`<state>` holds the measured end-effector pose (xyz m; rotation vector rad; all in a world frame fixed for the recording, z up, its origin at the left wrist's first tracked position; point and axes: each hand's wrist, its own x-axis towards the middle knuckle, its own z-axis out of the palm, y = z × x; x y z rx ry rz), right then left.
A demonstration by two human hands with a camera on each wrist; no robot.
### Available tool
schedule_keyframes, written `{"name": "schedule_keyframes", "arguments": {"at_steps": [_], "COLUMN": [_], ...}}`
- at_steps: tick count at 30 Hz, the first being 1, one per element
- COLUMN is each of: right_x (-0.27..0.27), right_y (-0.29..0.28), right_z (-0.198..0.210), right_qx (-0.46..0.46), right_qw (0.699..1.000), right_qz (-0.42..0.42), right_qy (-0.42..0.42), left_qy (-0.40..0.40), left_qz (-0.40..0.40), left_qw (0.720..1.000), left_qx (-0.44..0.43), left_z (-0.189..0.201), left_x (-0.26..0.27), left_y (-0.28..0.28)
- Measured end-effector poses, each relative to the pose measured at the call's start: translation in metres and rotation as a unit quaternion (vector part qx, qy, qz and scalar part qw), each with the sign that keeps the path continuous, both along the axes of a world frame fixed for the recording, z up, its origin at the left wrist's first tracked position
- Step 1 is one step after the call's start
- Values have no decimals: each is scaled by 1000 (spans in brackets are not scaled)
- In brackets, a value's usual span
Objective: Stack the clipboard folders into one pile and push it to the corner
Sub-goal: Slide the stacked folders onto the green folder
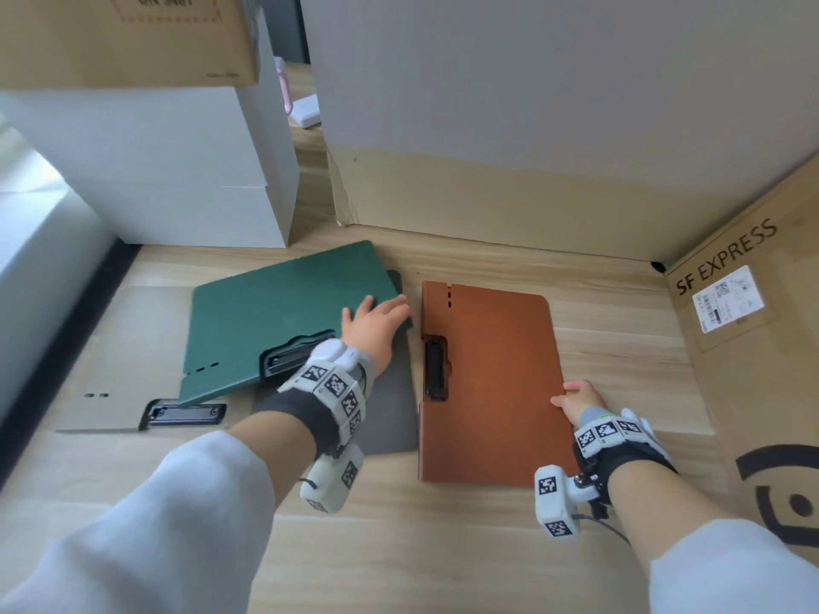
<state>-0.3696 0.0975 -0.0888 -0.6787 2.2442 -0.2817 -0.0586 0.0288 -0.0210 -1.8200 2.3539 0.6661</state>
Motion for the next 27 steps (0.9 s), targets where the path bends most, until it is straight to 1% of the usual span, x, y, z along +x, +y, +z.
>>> {"name": "schedule_keyframes", "arguments": {"at_steps": [2, 4, 5, 6, 7, 8, 9, 10, 11, 12, 14, 16, 21, 23, 24, 26, 27], "right_x": [1, 0, -1, -2, -4, -5, -6, -6, -5, -4, -2, -1, 0, -1, -2, -4, -5], "right_y": [0, 0, 0, 0, 0, 0, 0, 0, 1, 1, 2, 1, 1, 1, 1, 1, 1], "right_z": [2, 3, 2, 1, 0, -1, -3, -3, -3, -2, 0, 1, 1, -1, -2, -4, -6], "right_qx": [0, 3, 3, 3, 2, 1, 0, 0, 0, 0, 1, 3, 8, 4, 2, -2, -5], "right_qw": [1000, 1000, 1000, 1000, 1000, 1000, 1000, 1000, 1000, 1000, 1000, 1000, 1000, 1000, 1000, 1000, 1000], "right_qz": [4, 11, 13, 15, 16, 16, 16, 16, 17, 17, 15, 13, 11, 9, 10, 10, 8], "right_qy": [-1, -7, -12, -17, -19, -21, -19, -15, -10, -6, 4, 9, -2, -8, -8, -7, -7], "left_qy": [3, -6, -9, -1, 14, 30, 44, 49, 39, 22, -2, -15, -25, 4, 42, 109, 118], "left_qz": [-63, -120, -133, -128, -99, -38, 48, 140, 220, 282, 369, 416, 474, 500, 505, 492, 487], "left_qw": [998, 992, 990, 990, 994, 998, 997, 988, 973, 956, 922, 900, 868, 854, 852, 855, 857], "left_qx": [1, 27, 43, 50, 46, 38, 34, 39, 56, 81, 116, 126, 146, 141, 132, 124, 124], "left_z": [-11, -26, -32, -36, -37, -37, -36, -34, -32, -31, -31, -30, -32, -34, -37, -45, -47], "left_x": [-9, -10, -9, -6, -2, 2, 9, 17, 25, 33, 44, 49, 56, 58, 58, 57, 56], "left_y": [15, 31, 36, 39, 39, 36, 33, 29, 26, 24, 22, 23, 21, 20, 20, 21, 21]}}
